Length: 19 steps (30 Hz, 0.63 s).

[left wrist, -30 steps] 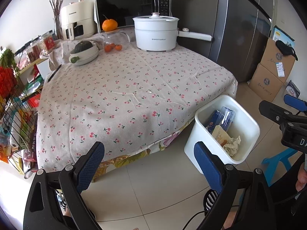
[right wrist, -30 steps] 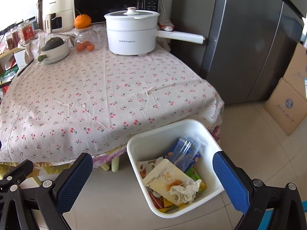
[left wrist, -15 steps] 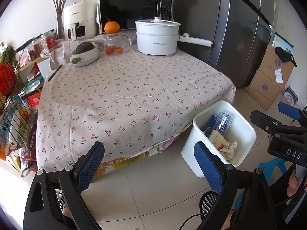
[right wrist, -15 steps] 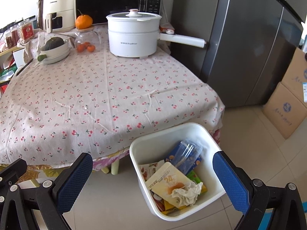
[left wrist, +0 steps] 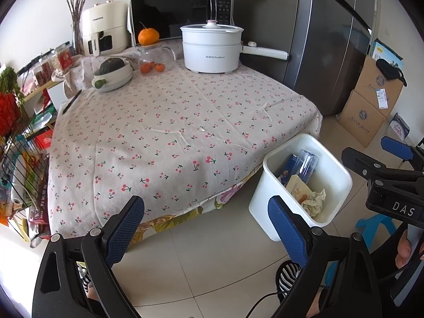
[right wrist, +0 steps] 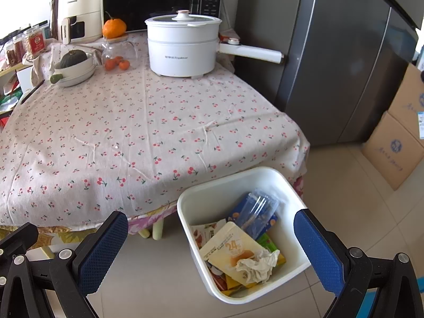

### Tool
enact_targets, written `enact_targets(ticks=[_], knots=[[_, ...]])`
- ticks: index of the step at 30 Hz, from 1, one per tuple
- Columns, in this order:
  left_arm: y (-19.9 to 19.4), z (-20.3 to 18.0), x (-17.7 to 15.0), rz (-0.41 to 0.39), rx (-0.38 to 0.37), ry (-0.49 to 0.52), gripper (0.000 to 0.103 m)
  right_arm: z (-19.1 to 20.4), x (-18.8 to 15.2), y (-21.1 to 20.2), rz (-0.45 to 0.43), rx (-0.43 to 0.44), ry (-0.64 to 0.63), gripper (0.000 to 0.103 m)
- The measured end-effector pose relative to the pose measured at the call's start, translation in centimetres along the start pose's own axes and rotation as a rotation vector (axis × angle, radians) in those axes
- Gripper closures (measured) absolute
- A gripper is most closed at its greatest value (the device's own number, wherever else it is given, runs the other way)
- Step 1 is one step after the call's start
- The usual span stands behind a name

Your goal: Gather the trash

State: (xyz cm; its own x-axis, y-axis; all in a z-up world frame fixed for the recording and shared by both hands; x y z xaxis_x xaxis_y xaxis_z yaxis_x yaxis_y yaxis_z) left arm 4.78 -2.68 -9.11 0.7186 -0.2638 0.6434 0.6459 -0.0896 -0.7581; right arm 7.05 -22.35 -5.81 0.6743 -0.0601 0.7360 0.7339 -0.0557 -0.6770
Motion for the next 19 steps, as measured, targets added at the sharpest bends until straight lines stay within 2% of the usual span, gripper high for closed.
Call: enact_targets(ticks=[5,19], knots=[[-0.3,0.2,0.3,-0.007,0.014,0.003,0.007,0.2,0.1,0.1,0.004,0.007,0.003,0.001],[-0.9,1.1,1.1,-0.010,-0.007,-0.011,0.007,1.2,0.2,0.6,0.022,0.010,0.003,0.001]])
Point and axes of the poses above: each gripper's, at about its wrist camera, not at the fingertips, and y roughly the way its jaws point, z to its left, x to its top, the point moved 8 cm from there along y, roughly the way its jaws point, and after that the axes turned 11 degrees about y, right-handed, at the moved point
